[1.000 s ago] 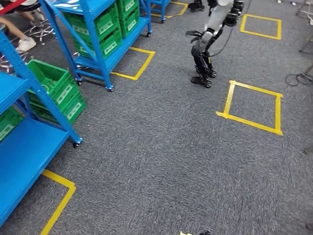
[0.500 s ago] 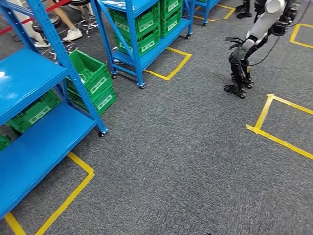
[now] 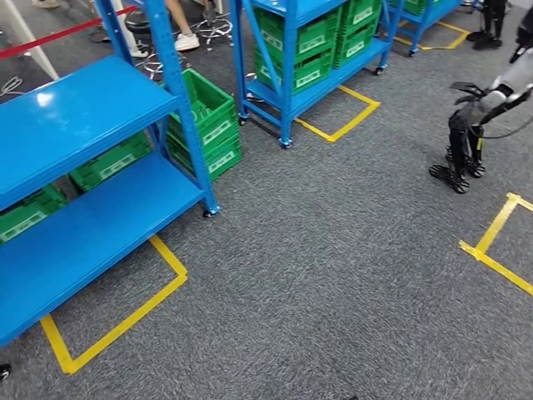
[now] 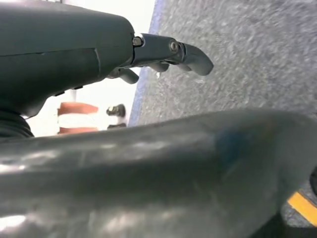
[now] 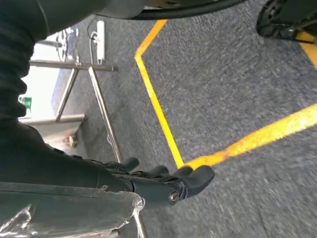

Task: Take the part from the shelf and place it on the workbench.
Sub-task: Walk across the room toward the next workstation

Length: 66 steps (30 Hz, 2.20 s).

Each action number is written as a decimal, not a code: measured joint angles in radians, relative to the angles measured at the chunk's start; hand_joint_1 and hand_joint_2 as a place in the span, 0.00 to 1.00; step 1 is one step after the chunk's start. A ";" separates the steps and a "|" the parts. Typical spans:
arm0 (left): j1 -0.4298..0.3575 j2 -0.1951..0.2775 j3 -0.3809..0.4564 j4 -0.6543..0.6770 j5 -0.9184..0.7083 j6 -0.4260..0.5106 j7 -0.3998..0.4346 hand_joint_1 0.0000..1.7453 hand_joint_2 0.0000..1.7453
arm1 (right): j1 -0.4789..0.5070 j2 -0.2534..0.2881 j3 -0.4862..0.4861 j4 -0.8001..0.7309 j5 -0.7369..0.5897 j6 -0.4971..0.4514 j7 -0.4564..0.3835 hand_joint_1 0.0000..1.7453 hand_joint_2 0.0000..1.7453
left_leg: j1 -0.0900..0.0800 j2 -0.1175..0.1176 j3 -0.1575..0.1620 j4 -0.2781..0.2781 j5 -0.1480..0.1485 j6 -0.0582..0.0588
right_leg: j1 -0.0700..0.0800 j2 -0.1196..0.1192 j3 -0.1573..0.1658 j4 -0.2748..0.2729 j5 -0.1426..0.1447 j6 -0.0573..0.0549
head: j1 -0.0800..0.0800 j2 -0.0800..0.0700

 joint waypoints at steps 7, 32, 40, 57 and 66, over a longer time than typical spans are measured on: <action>0.000 -0.001 0.001 0.000 -0.001 0.004 -0.001 0.00 0.00 | 0.007 0.000 -0.004 0.000 -0.001 0.001 -0.002 0.00 1.00 | 0.011 -0.099 0.001 0.000 0.006 0.006 | -0.013 0.103 -0.106 0.197 -0.049 0.021 | 0.011 0.000; 0.001 0.001 0.001 0.001 -0.015 0.016 -0.009 0.00 0.00 | 0.002 0.000 -0.015 0.002 -0.004 0.002 -0.007 0.00 1.00 | 0.005 -0.017 -0.004 -0.001 0.009 0.004 | -0.005 0.052 -0.031 0.066 -0.032 0.009 | 0.004 0.000; 0.001 0.001 0.002 0.001 -0.014 0.017 -0.011 0.00 0.00 | 0.010 -0.001 -0.016 0.002 -0.004 0.003 -0.008 0.00 1.00 | 0.010 -0.136 -0.008 0.008 0.014 -0.006 | -0.021 0.154 -0.037 0.050 0.017 0.018 | 0.012 0.000; -0.001 0.003 0.002 0.001 -0.022 0.021 -0.018 0.00 0.00 | 0.008 -0.001 -0.019 0.002 0.034 -0.047 0.046 0.00 0.75 | 0.001 -0.027 -0.011 0.021 0.010 -0.022 | -0.007 0.069 -0.009 -0.014 0.031 -0.020 | -0.006 0.000; -0.001 0.001 0.003 0.001 -0.030 0.031 -0.014 0.00 0.00 | 0.008 -0.001 -0.018 0.002 0.043 -0.086 0.057 0.00 1.00 | 0.010 -0.041 0.003 -0.007 0.012 0.011 | -0.014 0.096 -0.140 0.251 -0.091 0.023 | 0.005 0.000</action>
